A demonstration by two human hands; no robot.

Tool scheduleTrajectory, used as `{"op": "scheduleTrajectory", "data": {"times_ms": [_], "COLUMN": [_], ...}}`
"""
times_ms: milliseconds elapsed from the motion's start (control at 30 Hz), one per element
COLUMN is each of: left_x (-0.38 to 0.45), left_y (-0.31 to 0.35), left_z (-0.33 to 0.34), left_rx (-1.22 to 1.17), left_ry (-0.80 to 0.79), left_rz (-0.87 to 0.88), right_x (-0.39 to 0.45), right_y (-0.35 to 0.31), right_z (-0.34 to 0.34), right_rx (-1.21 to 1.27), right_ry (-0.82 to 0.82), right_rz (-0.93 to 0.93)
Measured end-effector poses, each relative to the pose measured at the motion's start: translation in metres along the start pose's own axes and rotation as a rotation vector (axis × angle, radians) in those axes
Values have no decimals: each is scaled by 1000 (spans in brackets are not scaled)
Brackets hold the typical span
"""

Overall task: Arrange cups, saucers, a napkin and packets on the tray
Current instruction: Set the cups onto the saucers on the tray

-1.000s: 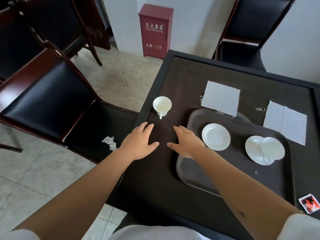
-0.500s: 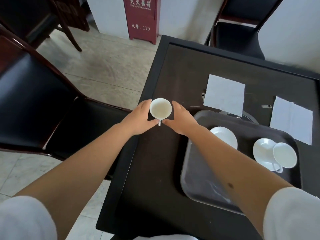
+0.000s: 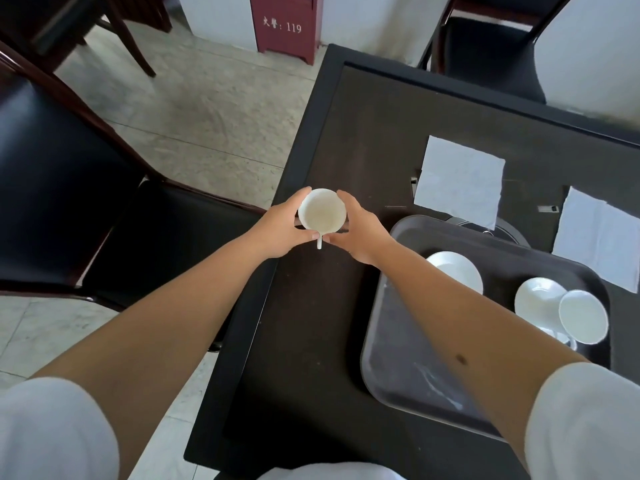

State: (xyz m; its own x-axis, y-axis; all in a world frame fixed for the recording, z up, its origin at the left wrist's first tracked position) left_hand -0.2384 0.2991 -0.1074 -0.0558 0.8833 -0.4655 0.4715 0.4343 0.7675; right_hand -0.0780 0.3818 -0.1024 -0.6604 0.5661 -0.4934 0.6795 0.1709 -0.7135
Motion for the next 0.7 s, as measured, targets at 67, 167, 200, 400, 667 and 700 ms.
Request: {"op": "scheduleTrajectory", "data": {"times_ms": [67, 167, 200, 400, 667, 700], "left_x": [-2, -10, -14, -48, -111, -118], "left_y": [0, 3, 4, 19, 43, 47], "left_z": [1, 5, 7, 22, 61, 68], "left_rx": [-15, -21, -33, -85, -31, -21], "left_ry": [12, 26, 28, 31, 54, 58], "left_rz": [-3, -6, -4, 21, 74, 78], "right_x": [-2, -11, -14, -50, -134, -146], "right_y": [3, 7, 9, 8, 15, 17], "right_z": [2, 4, 5, 8, 16, 17], "right_rx": [49, 91, 104, 106, 138, 140], "right_ry": [25, 43, 41, 64, 86, 93], "right_rz": [1, -4, -8, -30, -106, -108]}}
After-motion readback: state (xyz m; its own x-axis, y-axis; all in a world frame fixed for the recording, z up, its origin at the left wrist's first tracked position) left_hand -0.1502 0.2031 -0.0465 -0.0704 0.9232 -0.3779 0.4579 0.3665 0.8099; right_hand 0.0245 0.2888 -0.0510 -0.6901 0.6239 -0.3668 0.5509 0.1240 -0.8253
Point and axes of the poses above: each hand's wrist, its own x-axis towards the middle knuckle, its own z-axis out of the palm, y = z × x, the point moved 3 cm from there along x, towards the middle knuckle, and after that the axes turned 7 degrees about -y, right-handed, at the moved point
